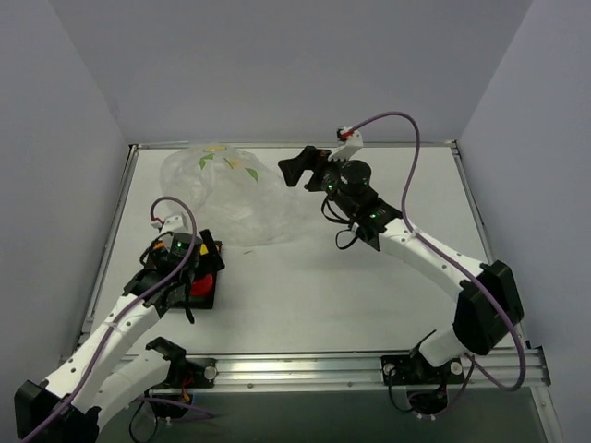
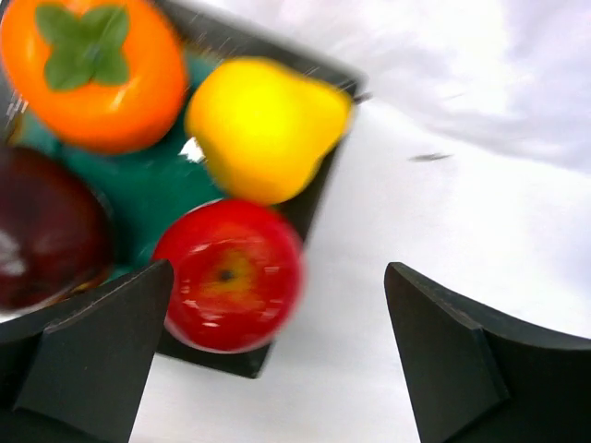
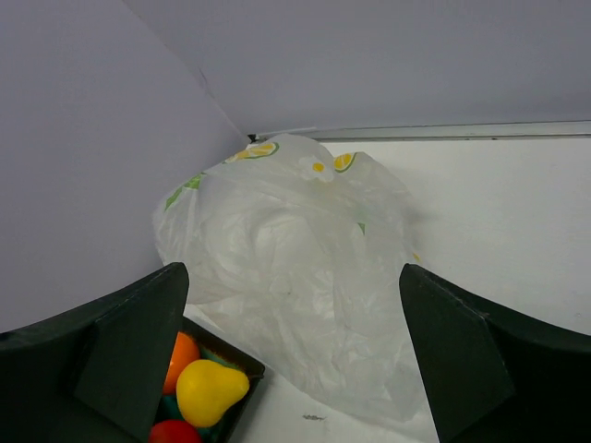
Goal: Take the fake fruits out of the plastic bag
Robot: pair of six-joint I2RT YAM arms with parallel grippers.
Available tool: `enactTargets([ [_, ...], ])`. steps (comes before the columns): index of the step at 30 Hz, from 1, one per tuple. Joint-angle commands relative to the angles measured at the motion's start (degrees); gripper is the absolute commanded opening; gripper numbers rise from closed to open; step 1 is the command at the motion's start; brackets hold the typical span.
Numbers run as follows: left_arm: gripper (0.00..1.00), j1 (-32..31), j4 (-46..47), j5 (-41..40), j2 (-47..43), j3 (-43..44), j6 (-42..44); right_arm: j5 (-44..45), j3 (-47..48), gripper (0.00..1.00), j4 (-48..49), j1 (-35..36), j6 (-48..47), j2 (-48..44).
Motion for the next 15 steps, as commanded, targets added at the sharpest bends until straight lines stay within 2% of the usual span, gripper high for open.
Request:
enactTargets([
  [1,0.97,-1.4,4.3,2.7,-1.6,10.2,3.2,7.5,-4.6,0.92,2.6,-0.5,-0.2,-9.4],
  [5,0.94,-2.1,6.8,6.5,-0.6,17.6,6.7,13.1,-11.4,0.87,2.3,-0.6,0.6,-16.7],
  [8,0.94,-2.1,6.5,8.5,0.2,23.2,10.0,18.1,-16.3,0.75,0.2,-0.6,0.7,-22.5],
  [9,0.94,-2.3,5.4,8.4,0.2,24.5,11.0,18.5,-17.6,0.59,-1.2,-0.8,0.7,-25.3],
  [11,0.94,-2.3,3.6,7.2,-0.4,28.4,15.0,19.6,-21.0,0.37,-3.5,-0.9,-0.2,-28.3],
  [12,0.94,-2.3,0.7,6.5,-0.5,29.8,16.2,20.4,-22.0,0.16,-7.6,-0.9,-0.6,-31.3],
  [13,0.94,-2.4,-0.7,5.6,-0.9,31.1,18.5,21.4,-23.0,0.09,-9.8,-0.9,-1.1,-32.9],
  [15,0.94,-2.3,-3.4,3.9,-2.8,33.3,20.5,23.7,-26.1,0.02,-14.9,-0.9,-1.6,-38.4],
])
